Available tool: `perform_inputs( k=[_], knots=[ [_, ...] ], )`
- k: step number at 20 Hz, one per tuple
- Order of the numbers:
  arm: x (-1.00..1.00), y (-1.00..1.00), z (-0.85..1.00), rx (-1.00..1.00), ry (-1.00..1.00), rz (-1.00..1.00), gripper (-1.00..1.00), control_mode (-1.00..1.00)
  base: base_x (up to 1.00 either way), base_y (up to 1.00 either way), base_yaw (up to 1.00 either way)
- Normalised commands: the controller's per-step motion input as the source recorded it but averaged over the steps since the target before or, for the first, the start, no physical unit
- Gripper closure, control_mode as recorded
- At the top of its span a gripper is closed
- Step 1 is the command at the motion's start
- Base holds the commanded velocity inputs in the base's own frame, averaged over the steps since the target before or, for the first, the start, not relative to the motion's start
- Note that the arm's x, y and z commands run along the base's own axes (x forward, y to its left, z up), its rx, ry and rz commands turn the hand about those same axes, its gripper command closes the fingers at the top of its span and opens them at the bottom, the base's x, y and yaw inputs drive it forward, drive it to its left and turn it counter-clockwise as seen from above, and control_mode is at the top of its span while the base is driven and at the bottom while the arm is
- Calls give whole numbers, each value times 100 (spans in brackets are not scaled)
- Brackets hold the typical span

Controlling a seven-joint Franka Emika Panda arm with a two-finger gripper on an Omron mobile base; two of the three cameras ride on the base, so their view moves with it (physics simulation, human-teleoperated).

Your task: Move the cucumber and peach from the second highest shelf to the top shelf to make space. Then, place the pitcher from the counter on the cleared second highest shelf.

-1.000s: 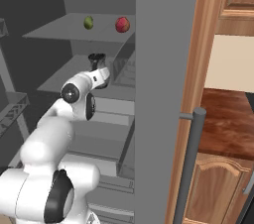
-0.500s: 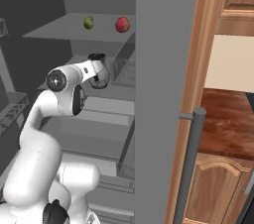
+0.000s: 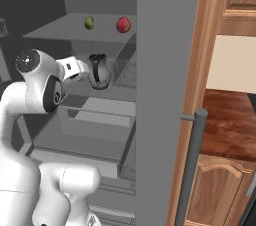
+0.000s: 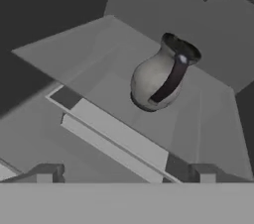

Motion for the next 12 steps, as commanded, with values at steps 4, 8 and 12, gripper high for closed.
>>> perform_inputs(
  k=[4, 8, 12],
  knots=[
    [-100, -3, -22, -8, 2, 0, -100, -100, 0, 0, 0],
    [-100, -13, -5, 0, -3, -4, -100, -100, 0, 0, 0],
    [-88, -34, 0, 0, -8, -10, -100, -100, 0, 0, 0]
  ],
)
